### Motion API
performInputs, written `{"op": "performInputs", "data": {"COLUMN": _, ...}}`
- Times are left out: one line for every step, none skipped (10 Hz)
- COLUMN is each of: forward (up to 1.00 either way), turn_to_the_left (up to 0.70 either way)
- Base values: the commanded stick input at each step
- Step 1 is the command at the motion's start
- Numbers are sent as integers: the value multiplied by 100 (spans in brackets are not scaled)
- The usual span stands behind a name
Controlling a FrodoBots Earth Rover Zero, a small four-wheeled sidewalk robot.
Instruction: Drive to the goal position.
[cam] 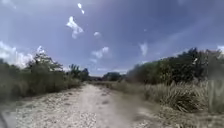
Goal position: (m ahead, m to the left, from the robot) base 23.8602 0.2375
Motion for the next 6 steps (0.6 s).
{"op": "performInputs", "data": {"forward": 85, "turn_to_the_left": 30}}
{"op": "performInputs", "data": {"forward": 85, "turn_to_the_left": 4}}
{"op": "performInputs", "data": {"forward": 85, "turn_to_the_left": 4}}
{"op": "performInputs", "data": {"forward": 85, "turn_to_the_left": 4}}
{"op": "performInputs", "data": {"forward": 85, "turn_to_the_left": 4}}
{"op": "performInputs", "data": {"forward": 85, "turn_to_the_left": 4}}
